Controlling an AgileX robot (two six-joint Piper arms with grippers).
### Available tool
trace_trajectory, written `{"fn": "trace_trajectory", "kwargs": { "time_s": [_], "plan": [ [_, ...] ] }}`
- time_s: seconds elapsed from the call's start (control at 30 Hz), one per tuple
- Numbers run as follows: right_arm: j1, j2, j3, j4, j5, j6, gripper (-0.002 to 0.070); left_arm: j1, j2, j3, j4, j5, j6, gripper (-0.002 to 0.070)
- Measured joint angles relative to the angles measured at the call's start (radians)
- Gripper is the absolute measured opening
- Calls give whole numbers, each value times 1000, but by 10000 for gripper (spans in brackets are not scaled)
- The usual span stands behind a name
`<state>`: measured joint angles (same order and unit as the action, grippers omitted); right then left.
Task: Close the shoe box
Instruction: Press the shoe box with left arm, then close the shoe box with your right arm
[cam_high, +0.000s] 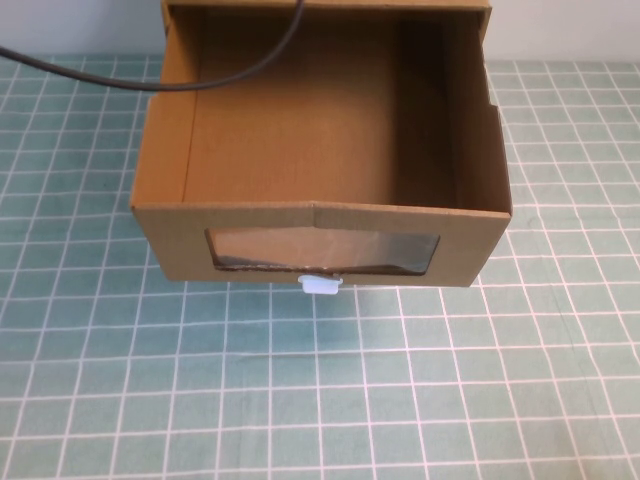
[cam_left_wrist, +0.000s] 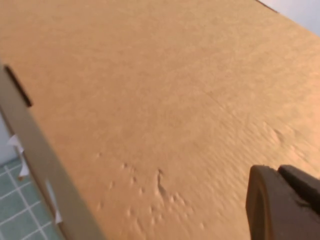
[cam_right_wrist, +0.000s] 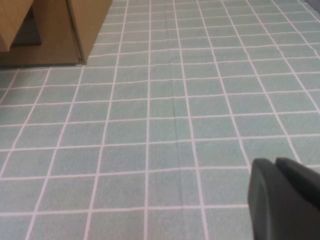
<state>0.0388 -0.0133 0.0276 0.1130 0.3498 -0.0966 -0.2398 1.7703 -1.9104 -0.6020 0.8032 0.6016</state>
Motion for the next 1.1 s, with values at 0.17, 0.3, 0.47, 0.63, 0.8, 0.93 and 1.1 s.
{"fn": "trace_trajectory", "kwargs": {
  "time_s": [0.17,0.3,0.47,0.63,0.8,0.93,1.1],
  "plan": [
    [0,0,0,0,0,0,-13,-18,77,-40,0,-7,18,-5],
    [0,0,0,0,0,0,-13,-22,112,-46,12,-7,33,-5],
    [0,0,0,68,-44,0,-13,-22,126,-50,21,-16,37,-5],
    [0,0,0,307,-169,0,-13,-24,128,-54,35,-17,41,-5],
    [0,0,0,502,-277,0,-13,-24,128,-56,37,-17,43,-5],
    [0,0,0,588,-318,0,-13,-24,128,-56,37,-17,43,-5],
    [0,12,-50,674,-108,0,-13,-24,128,-56,37,-17,44,-5]
  ]
}}
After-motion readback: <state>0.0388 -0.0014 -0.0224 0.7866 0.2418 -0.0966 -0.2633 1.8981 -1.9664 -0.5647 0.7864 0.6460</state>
